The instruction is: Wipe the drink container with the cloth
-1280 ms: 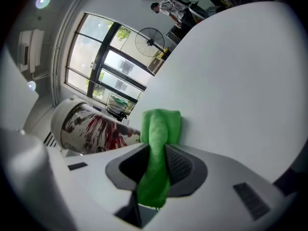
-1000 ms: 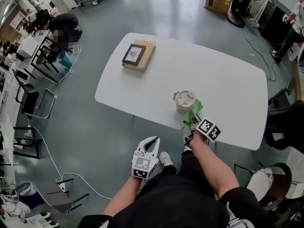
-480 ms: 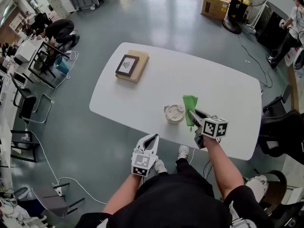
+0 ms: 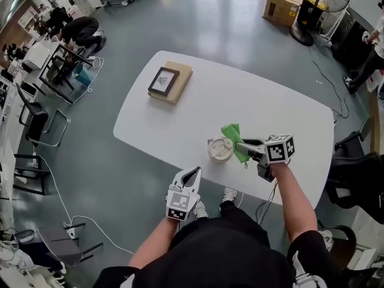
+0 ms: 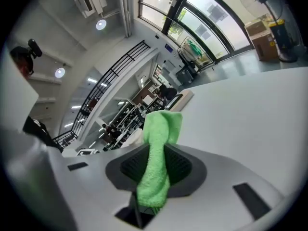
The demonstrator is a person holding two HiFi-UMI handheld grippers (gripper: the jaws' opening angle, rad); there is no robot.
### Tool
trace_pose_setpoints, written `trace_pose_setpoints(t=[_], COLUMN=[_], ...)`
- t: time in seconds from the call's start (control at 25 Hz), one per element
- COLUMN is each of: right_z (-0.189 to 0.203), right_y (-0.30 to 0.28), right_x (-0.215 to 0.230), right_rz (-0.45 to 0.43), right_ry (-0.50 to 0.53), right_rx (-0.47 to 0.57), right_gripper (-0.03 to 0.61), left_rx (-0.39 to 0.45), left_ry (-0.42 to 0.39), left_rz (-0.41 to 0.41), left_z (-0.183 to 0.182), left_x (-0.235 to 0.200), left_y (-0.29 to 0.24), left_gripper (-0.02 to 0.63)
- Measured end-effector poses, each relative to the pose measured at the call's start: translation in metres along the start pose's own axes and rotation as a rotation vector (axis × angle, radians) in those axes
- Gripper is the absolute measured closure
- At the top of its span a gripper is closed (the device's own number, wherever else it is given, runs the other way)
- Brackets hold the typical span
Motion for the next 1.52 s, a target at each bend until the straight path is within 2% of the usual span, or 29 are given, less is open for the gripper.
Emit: trace_pose_setpoints(t=[0.2, 0.44, 0.76, 1.0, 1.4, 1.52], right_z=[-0.001, 0.003, 0.014, 0.024, 0.038, 0.037], right_y=[-0.009, -0.023, -0.047, -0.063, -0.087, -0.091], right_x=[0.012, 0.023, 0.045, 0.06, 0.077, 0.079], right_rz=[-0.091, -0.089, 0.015, 0.136, 0.366, 0.398], right_ry=[-0.01, 0.013, 0.075, 0.151, 0.161, 0.177], right_rx=[-0.048, -0.112, -0.236, -0.336, -0.389, -0.413], right_gripper=[0.479, 0.479, 0.479, 0.479, 0.476, 0.476], left_rx=[-0.008, -0.017, -0.034, -0.032, -0.035, -0.037], left_ry=[0.018, 0.04, 0.008, 0.004, 0.002, -0.001], left_rz=[-0.004, -0.017, -0.035, -0.029, -0.053, -0.057], left_z=[0.002, 0.007, 0.01, 0.009, 0.015, 0.018], left_x=[0.004, 0.005, 0.007, 0.014, 0.012, 0.011], left_y=[-0.002, -0.006, -0.007, -0.007, 0.001, 0.003], left_gripper=[0.6, 0.6, 0.6, 0.6, 0.6, 0.6])
Point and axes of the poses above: the fingertips, and each gripper's own axes: y backward along the fingers, x to its right, z out of its underside, the point moved 5 cm from there along y, backward along the fingers, and after that the axes turned 12 degrees about -x, right-handed, at the moved point
